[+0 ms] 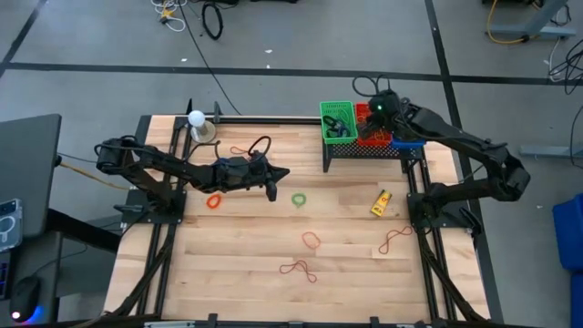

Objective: Pick & Place Office Desk Supplies
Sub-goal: Put the red rubber band into the red bin

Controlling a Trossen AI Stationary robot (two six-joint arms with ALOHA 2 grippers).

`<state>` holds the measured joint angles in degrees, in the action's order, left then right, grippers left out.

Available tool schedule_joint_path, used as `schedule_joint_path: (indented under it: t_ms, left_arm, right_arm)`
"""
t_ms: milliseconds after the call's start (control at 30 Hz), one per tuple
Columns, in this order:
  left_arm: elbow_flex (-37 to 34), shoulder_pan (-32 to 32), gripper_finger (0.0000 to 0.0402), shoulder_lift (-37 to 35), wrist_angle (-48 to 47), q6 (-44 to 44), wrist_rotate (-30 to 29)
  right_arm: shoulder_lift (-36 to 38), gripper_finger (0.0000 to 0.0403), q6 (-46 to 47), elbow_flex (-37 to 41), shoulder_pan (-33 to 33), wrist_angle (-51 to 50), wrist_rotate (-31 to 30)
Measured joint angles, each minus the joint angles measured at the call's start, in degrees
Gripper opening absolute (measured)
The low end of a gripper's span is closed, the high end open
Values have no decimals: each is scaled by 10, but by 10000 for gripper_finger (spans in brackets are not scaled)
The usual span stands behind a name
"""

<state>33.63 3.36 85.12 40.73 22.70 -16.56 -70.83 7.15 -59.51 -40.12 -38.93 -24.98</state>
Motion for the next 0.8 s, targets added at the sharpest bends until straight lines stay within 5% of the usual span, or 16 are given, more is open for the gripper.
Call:
schedule_joint_path:
  t_ms: [233,400,567,800]
  left_arm:
    - [0,0,13,0,0,0,0]
    - [0,0,13,0,0,0,0]
    - [0,0,13,0,1,0,4]
    - [0,1,13,0,-22,0,5]
  right_arm:
    - [13,229,16,-2,2,0,-20]
    - [49,244,17,-25,12,-7,3]
    - [96,197,-23,-41,59,-14,85]
    - [117,61,-71,-40,226,-120,136]
